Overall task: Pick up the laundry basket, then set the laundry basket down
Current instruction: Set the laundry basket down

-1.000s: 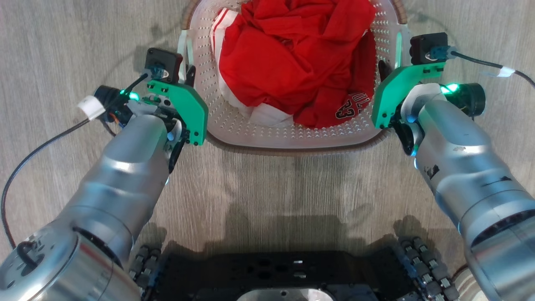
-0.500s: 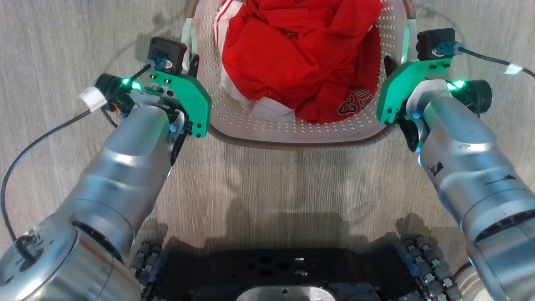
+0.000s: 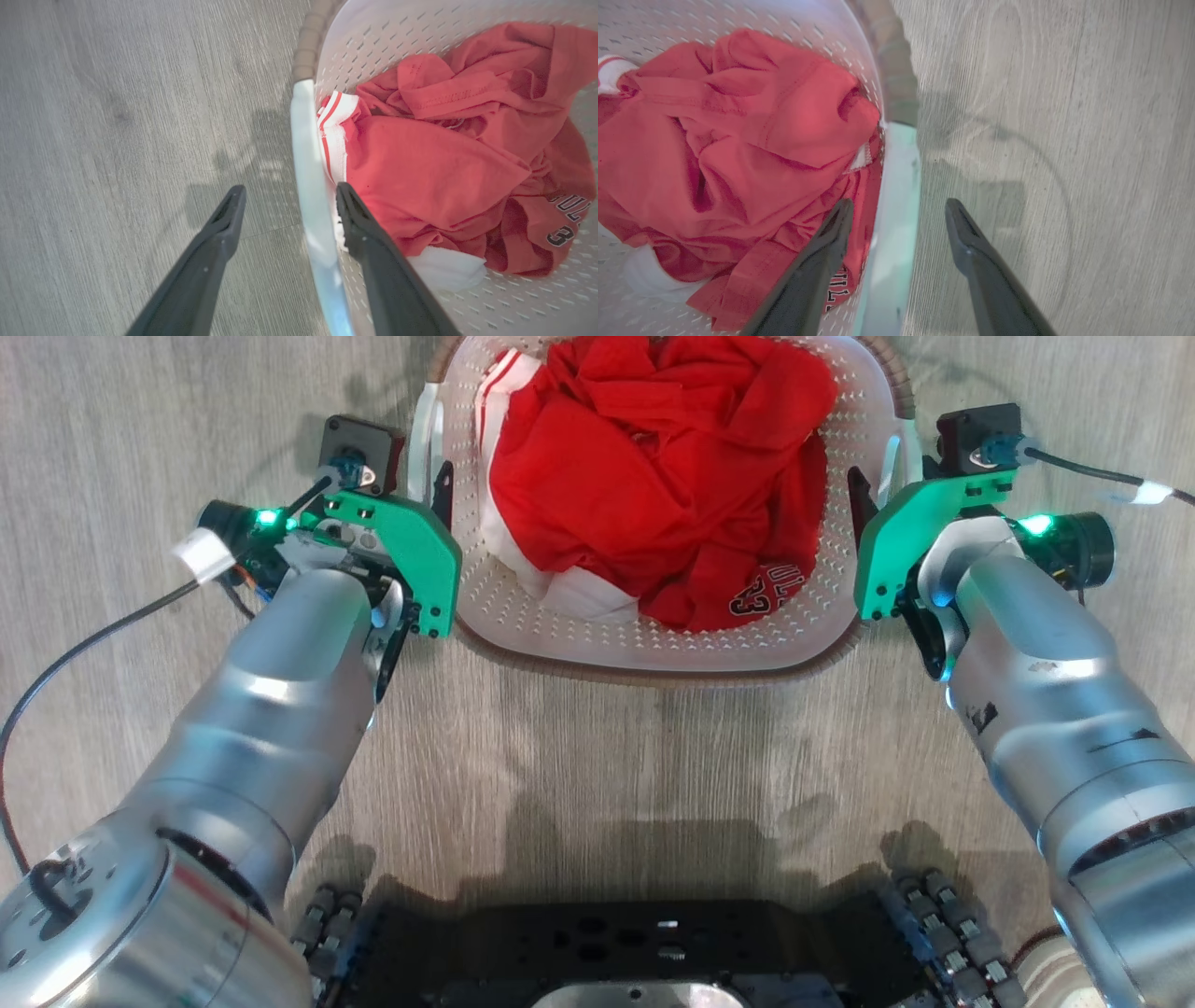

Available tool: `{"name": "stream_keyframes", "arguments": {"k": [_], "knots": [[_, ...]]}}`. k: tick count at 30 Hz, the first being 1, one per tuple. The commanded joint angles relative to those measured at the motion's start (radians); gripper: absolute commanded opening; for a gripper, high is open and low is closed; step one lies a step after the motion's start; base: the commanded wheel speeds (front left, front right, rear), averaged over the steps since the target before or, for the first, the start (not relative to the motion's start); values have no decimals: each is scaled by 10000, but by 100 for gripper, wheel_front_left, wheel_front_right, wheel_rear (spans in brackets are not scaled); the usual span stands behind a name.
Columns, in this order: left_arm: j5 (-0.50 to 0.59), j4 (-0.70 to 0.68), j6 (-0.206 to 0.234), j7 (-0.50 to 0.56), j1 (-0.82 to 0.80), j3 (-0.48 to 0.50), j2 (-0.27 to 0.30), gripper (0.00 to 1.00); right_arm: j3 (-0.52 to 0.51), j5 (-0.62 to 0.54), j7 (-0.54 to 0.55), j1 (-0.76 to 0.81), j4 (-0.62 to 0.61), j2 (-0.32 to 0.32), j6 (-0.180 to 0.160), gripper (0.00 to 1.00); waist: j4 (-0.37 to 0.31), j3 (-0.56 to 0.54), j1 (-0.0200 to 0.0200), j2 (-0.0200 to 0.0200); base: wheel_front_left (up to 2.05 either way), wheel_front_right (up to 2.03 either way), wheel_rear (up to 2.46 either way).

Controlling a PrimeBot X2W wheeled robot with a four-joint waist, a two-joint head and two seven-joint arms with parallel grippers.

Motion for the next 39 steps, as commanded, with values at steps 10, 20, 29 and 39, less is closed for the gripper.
{"name": "stream_keyframes", "arguments": {"k": [10,20,29,39], "knots": [[-150,-137,150,-106,385,479,356,100,-283,-306,-704,320,-63,183,69,100,-27,-614,0,0,0,0,0],[785,-2513,772,-111,1296,1861,936,100,-1374,-694,-1120,743,-431,183,69,100,74,-1920,0,0,0,0,0],[2312,-4667,1082,-111,3102,3606,1212,100,-2541,-1519,-1126,2295,-2743,183,69,100,154,-3301,0,0,0,0,0],[4236,-7271,1109,-112,5674,5990,1091,100,-2713,-1765,-1128,4475,-5595,183,69,100,125,-4936,0,0,0,0,0]]}}
